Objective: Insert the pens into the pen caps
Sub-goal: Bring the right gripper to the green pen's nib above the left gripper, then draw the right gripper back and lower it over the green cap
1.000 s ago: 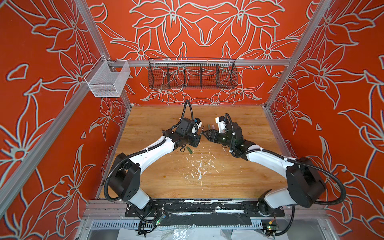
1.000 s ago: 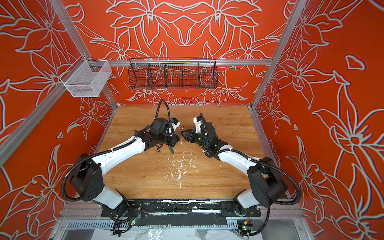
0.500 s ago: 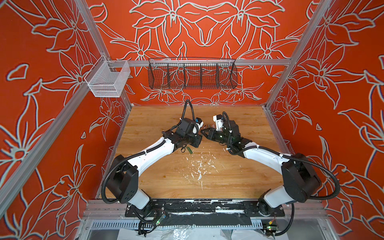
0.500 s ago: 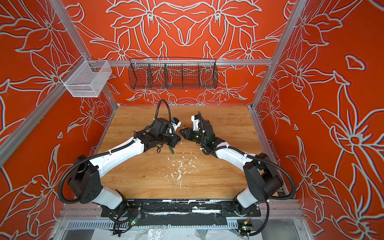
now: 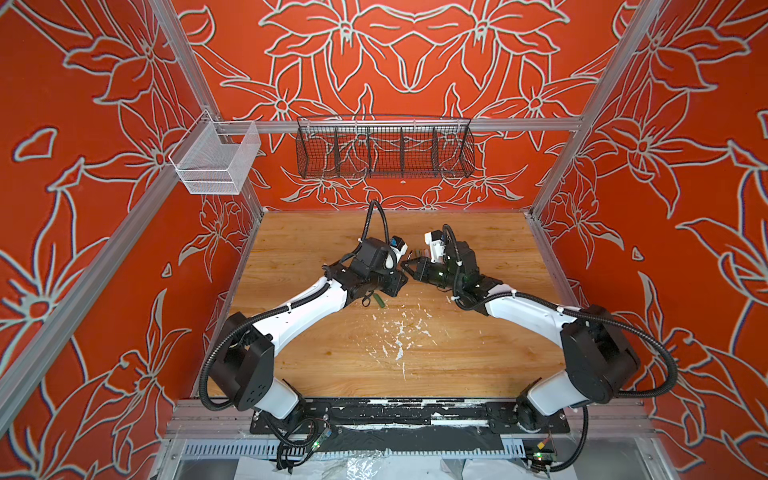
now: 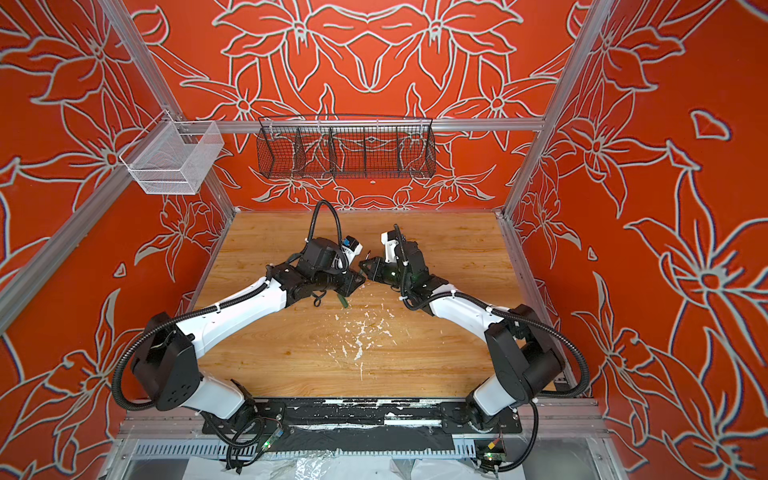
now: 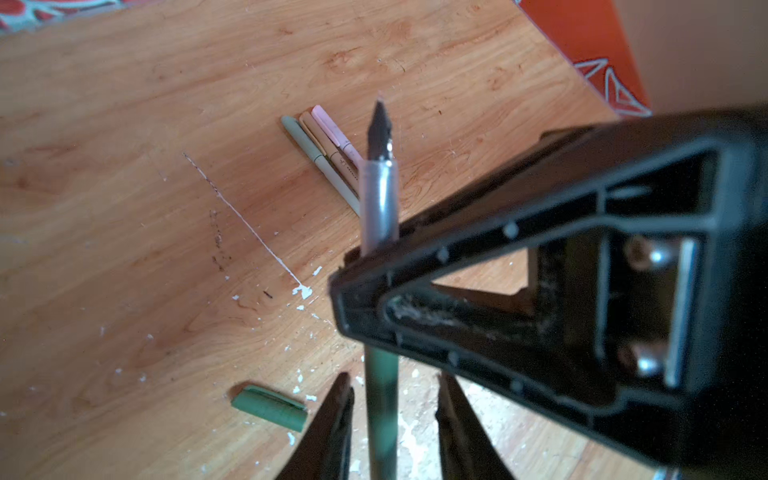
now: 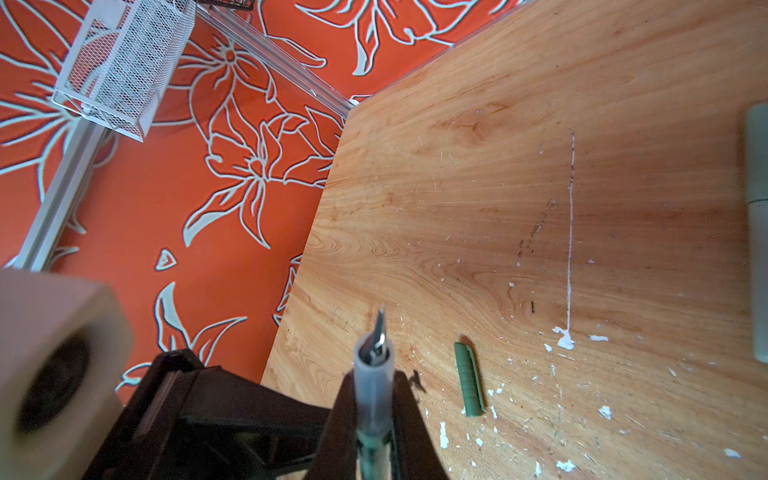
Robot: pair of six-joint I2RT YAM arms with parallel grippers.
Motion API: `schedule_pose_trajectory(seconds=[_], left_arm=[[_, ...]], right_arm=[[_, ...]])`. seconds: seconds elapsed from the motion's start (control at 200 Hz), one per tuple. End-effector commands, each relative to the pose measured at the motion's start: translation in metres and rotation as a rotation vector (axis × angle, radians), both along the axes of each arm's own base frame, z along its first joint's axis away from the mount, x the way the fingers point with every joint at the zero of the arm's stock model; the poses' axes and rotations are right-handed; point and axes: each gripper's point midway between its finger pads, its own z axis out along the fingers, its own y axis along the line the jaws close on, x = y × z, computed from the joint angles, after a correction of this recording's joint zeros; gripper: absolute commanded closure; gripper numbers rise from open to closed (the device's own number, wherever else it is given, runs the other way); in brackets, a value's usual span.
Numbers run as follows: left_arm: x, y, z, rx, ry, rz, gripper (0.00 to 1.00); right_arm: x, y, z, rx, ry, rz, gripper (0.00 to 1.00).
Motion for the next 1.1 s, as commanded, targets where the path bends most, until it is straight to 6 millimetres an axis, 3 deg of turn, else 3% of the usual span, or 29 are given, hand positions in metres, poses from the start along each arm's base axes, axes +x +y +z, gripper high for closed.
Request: schedule_pose_trajectory(seconds=[0.0, 0.22, 0.696, 0.981, 1.051, 1.096], left_arm=[[-0.003, -0.004, 0.018, -0.045, -0.057, -0.022, 0.56], [-0.003, -0.003, 0.018, -0.055, -0.072, -0.018, 0.58], [-0.002, -0.004, 0.019, -0.074, -0.073, -0.003, 0.77], [0.0, -0.001, 0.02, -0.071, -0.079, 0.009, 0.95], [0.001, 0.0, 0.021, -0.069, -0.086, 0.019, 0.98], [0.002, 0.001, 0.022, -0.067, -0.092, 0.028, 0.99]], right_arm=[[-0.002, 0.0, 0.026, 0.036, -0.054, -0.007, 1.0], [-0.007, 0.0, 0.035, 0.066, -0.056, 0.006, 1.0], [-0.012, 0.009, 0.035, 0.104, -0.034, 0.037, 1.0], [-0.013, 0.013, 0.035, 0.106, -0.028, 0.056, 1.0], [-0.014, 0.013, 0.036, 0.107, -0.03, 0.061, 0.92], [-0.016, 0.014, 0.039, 0.107, -0.037, 0.073, 0.81]])
